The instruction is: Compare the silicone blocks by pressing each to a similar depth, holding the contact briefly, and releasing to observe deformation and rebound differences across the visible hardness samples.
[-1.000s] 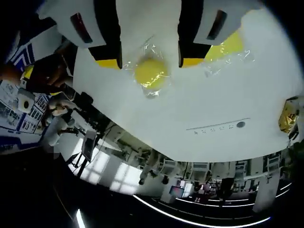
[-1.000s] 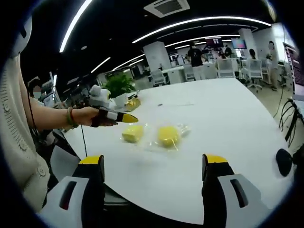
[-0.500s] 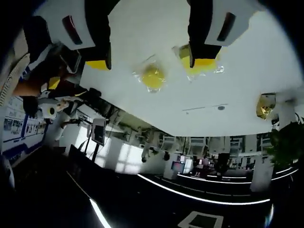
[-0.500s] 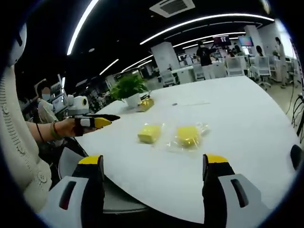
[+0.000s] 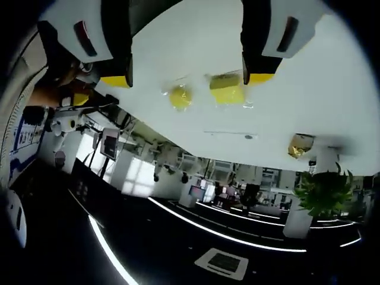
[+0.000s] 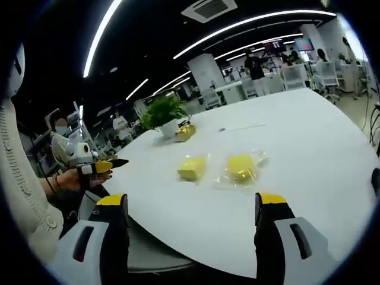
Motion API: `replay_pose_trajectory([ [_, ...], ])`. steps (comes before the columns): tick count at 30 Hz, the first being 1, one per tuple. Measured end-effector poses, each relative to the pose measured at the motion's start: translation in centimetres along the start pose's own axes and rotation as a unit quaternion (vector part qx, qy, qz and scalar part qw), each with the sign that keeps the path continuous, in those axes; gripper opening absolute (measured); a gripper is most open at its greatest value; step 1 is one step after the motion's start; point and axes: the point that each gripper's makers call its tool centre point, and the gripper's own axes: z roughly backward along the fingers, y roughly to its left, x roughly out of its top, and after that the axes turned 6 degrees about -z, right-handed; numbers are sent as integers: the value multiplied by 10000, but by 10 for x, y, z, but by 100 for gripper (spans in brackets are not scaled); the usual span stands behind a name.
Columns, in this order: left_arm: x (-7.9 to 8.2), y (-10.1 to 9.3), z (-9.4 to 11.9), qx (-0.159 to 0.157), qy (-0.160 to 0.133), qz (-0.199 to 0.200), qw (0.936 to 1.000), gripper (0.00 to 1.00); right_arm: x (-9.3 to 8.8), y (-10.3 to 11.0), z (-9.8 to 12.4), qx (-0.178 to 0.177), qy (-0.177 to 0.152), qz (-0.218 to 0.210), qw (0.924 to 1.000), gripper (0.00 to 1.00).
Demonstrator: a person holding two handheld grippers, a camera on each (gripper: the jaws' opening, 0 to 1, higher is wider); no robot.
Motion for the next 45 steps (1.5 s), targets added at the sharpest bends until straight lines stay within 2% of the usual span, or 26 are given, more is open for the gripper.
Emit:
replay_pose_trajectory([
  [8, 3, 9, 11, 214, -30, 82, 9997, 76, 1, -1, -2, -14, 74, 59, 10000, 82],
  [18, 1, 10, 6, 233, 52, 37, 9997, 75, 7, -2, -11, 8, 113, 103, 9999, 81],
  [27, 4, 14, 4, 310, 14, 61, 9995, 75, 7, -5, -17, 35, 144, 95, 9998, 80],
  [45, 1, 14, 3, 330, 69, 100, 9994, 77, 0, -13, -12, -48, 210, 48, 9998, 81],
])
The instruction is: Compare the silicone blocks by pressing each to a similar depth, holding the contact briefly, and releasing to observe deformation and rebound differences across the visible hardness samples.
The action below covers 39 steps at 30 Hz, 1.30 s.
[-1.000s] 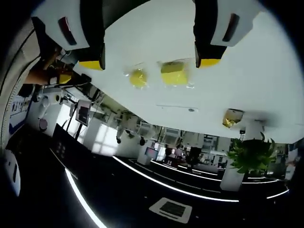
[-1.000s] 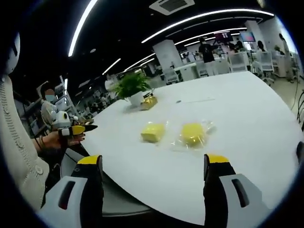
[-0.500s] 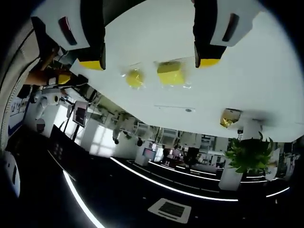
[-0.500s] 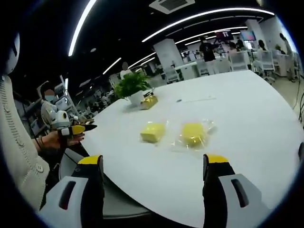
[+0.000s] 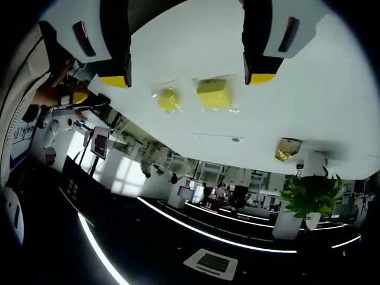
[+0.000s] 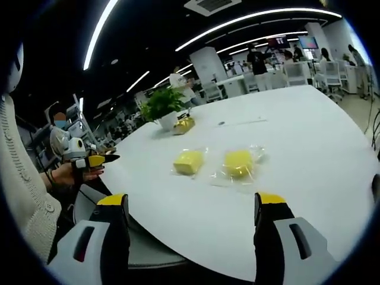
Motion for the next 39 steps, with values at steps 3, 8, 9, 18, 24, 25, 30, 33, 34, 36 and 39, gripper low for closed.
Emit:
replay_pose_trajectory([
  [3, 0, -1, 1, -14, 4, -2, 10000, 77, -3, 0, 1, -11, 28, 6, 10000, 81],
  [8, 2, -1, 2, -28, -67, 61, 10000, 76, 3, 3, 3, 28, -137, -84, 9999, 80],
  [9, 3, -1, 2, -34, -79, 64, 9999, 76, 3, 3, 3, 23, -145, -74, 9999, 80],
  [18, -3, -3, 3, -89, 2, -15, 10000, 76, -1, 1, 5, -5, -88, 39, 10000, 80],
  [24, -5, -2, 5, -114, 31, 5, 9999, 76, -3, 3, 5, -4, -37, 58, 10000, 79],
  [25, -5, -2, 5, -117, 27, 4, 9999, 76, -4, 3, 5, -9, -23, 69, 10000, 79],
  [30, -4, 1, 5, -128, 9, 2, 9999, 76, -4, 5, 4, -1, 35, 108, 9999, 79],
  [33, -4, 1, 4, -136, 6, 10, 9999, 76, -1, 8, 2, -6, 16, 112, 9999, 79],
  [34, -4, 2, 4, -136, 9, 11, 9999, 76, 0, 8, 2, -7, 16, 120, 9999, 79],
  [36, -4, 2, 4, -134, 8, 19, 9999, 76, 0, 9, 1, -7, 11, 131, 9999, 79],
  [39, -2, 2, 3, -171, -11, 15, 9999, 76, 0, 8, 1, -8, 2, 122, 9999, 79],
])
